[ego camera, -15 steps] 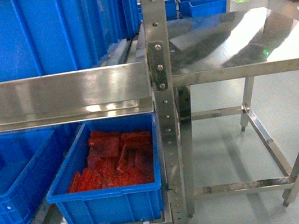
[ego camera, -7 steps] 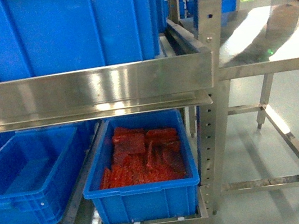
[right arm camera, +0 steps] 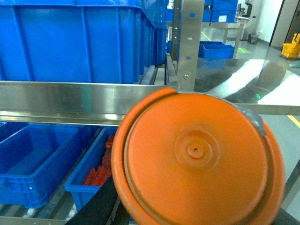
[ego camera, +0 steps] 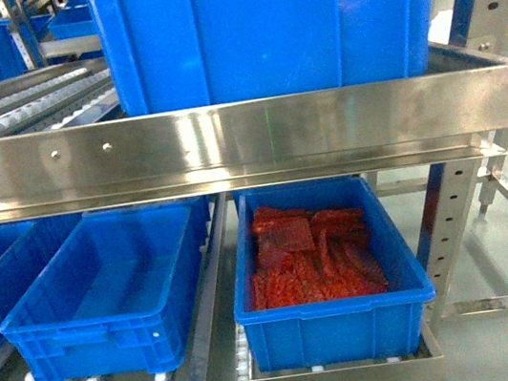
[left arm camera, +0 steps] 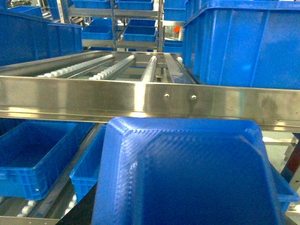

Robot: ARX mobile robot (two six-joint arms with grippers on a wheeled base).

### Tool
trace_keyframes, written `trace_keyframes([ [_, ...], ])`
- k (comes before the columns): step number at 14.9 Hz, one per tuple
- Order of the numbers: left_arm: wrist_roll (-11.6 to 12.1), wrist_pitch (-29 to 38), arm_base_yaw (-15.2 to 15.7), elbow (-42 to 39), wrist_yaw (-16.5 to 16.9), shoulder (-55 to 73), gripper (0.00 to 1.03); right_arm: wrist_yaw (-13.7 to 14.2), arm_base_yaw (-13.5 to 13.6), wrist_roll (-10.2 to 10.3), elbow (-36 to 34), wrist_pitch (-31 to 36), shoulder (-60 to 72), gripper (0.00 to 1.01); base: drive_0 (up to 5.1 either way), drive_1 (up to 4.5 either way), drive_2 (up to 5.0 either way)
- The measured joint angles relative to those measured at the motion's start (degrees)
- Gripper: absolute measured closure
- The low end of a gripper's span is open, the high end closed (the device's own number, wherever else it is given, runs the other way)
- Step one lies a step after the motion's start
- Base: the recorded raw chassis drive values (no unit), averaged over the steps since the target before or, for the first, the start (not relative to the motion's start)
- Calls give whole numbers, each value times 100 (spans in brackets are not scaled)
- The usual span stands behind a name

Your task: Sort blue parts and orange caps into right shelf containers

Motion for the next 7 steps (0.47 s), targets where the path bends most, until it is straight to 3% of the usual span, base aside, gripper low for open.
trace_keyframes([
  [7, -2, -2, 0, 0, -2, 2, 61, 0, 0, 0, 0, 15, 0, 56, -513, 233, 233],
])
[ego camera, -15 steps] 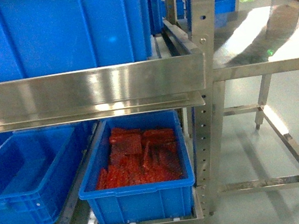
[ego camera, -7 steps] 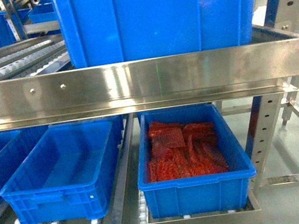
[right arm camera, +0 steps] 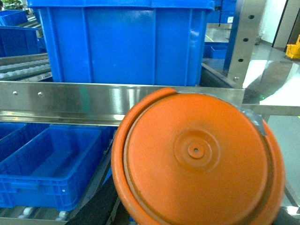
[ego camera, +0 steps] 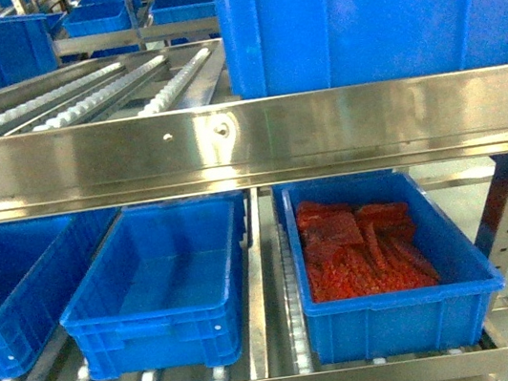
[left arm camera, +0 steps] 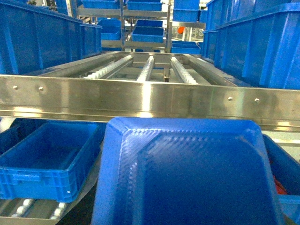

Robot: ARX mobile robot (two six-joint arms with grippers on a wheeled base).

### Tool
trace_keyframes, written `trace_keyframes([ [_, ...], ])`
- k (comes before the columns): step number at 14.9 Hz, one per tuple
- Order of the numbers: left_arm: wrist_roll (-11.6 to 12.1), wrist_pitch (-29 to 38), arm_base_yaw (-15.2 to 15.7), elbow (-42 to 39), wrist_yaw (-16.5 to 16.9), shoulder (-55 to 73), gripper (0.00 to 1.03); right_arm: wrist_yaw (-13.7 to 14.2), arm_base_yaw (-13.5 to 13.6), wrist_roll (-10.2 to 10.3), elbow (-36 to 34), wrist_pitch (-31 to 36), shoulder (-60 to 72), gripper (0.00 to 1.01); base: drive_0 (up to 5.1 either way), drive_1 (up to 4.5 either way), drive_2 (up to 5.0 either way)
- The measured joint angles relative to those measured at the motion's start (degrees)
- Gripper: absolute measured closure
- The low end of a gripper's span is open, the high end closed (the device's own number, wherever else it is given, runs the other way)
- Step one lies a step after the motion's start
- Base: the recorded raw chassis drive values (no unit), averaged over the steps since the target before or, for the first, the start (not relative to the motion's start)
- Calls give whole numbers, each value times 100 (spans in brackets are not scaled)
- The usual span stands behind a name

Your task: Sort blue parts and orange caps into right shelf containers

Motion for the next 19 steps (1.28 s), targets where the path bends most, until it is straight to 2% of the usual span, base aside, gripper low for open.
trace_keyframes([
  [19, 2, 4, 0, 0, 7, 0, 61, 0, 0, 0, 0, -4, 2, 56, -497, 249, 249],
])
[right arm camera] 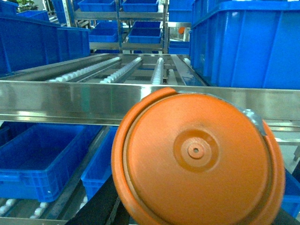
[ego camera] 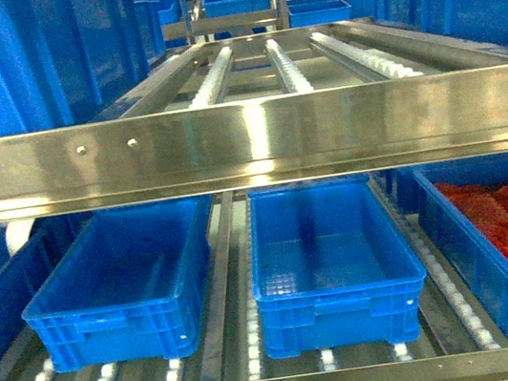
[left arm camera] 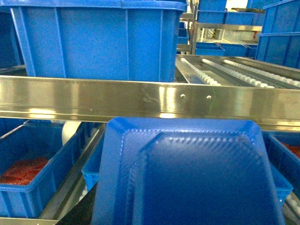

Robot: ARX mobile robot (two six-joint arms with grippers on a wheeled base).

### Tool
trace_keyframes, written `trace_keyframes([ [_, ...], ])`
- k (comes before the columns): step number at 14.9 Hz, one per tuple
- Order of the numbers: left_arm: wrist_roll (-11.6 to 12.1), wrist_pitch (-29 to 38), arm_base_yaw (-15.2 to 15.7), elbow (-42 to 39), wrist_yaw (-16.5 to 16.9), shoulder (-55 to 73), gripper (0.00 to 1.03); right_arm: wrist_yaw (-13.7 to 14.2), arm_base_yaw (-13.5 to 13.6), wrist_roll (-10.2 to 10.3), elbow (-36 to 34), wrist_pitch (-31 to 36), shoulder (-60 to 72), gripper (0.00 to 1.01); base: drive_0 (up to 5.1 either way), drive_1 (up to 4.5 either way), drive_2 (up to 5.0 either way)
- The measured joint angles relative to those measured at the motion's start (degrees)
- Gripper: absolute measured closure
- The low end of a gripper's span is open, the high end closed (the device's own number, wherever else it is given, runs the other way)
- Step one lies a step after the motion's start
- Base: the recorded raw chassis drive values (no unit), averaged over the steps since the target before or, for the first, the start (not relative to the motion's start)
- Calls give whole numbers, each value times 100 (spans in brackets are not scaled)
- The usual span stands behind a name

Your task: Sort blue parts and orange caps into right shelf containers

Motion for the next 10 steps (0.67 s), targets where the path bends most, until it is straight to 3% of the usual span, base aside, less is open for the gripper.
trace_keyframes([
  [7, 0, 4, 0, 0, 0, -2, 61, 0, 0, 0, 0, 4, 0, 56, -495, 251, 251],
  [10, 0, -9, 0, -2, -37, 0, 61, -26, 0, 0, 0, 22, 0, 56, 0, 0, 0],
])
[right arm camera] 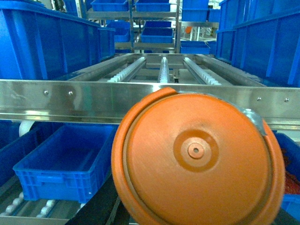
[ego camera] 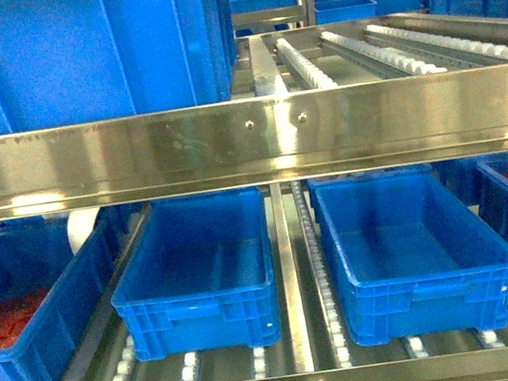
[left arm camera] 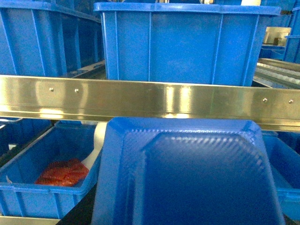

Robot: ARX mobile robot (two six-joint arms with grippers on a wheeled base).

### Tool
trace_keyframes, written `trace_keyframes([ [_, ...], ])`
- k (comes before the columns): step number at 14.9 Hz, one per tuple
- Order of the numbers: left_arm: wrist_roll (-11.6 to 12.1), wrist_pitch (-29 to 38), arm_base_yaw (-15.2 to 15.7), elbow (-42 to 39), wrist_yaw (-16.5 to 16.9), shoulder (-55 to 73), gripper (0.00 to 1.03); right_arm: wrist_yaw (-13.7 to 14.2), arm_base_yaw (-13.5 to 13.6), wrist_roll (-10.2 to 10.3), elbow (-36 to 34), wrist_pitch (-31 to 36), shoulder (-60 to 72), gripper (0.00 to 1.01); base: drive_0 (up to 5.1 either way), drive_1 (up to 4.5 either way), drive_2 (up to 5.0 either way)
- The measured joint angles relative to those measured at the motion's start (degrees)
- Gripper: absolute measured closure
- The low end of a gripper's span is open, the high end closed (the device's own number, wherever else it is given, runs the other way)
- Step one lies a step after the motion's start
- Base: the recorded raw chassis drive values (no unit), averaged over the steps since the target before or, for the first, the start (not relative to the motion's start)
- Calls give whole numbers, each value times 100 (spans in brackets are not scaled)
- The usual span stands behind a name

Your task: Sort blue parts and orange caps into right shelf containers

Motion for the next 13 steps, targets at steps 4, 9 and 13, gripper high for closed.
trace_keyframes([
  [4, 0, 9, 0, 0, 37, -2, 61, 7, 0, 0, 0, -24, 0, 56, 0, 0, 0],
  [9, 0, 9, 0, 0, 35, -2, 61, 7, 0, 0, 0, -22, 0, 56, 0, 0, 0],
  [13, 0, 11, 0, 0, 35, 0, 61, 7, 0, 0, 0, -22, 0, 56, 0, 0, 0],
])
